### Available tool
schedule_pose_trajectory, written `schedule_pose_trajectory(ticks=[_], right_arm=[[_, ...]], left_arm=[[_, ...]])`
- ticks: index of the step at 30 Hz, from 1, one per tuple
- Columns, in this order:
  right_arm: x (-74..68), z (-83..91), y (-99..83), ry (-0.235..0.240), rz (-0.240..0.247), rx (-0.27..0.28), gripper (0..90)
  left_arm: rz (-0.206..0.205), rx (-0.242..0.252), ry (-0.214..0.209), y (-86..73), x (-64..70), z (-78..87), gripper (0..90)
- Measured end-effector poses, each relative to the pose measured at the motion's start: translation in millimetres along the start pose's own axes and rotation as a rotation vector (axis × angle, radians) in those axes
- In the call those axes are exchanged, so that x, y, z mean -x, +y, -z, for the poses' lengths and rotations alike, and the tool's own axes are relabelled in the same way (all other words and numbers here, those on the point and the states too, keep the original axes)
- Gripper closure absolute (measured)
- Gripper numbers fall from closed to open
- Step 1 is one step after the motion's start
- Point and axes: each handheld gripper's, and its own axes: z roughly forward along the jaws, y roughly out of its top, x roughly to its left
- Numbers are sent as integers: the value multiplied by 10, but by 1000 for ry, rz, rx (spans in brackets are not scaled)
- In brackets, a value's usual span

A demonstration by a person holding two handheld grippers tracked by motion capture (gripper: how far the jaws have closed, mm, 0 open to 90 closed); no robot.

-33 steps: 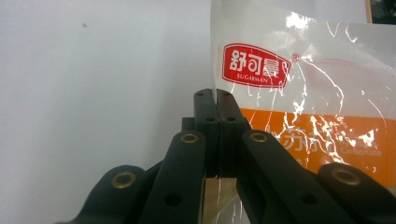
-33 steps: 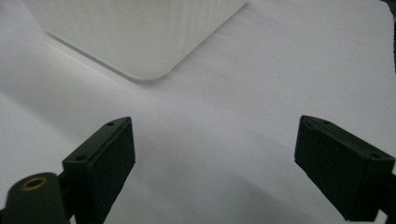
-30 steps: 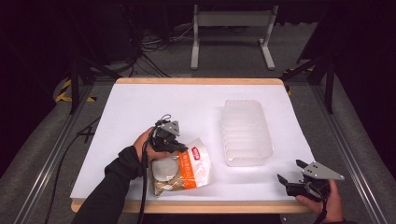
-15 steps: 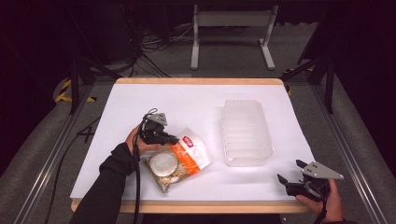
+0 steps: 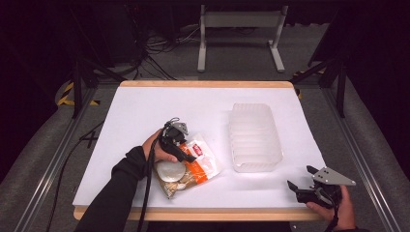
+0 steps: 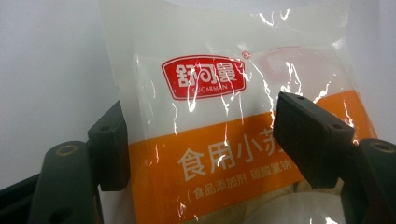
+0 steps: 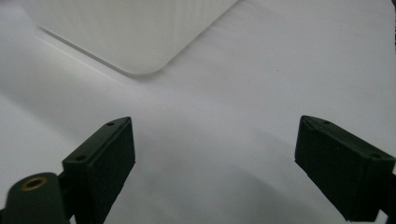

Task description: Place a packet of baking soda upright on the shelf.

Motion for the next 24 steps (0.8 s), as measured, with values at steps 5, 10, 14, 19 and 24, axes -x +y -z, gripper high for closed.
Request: schedule_pose_trajectory(ticks=[5,10,14,19,24], right_arm=[[-2,-3,-1,2,0,0,130],[-5,-4,-1,2,1,-1,129],[-7,-4,-2,2,3,-4,130],[0,7,-3,1,2,-2,130],[2,13,0,0,2,3,130]], left_arm=[[-8,1,-10,9,35,-13,403],[-21,-13,-27,10,58,-34,770],[-29,6,-2,8,96,-1,892],[-56,119,39,-15,249,269,895],[-56,255,114,-84,402,591,896]])
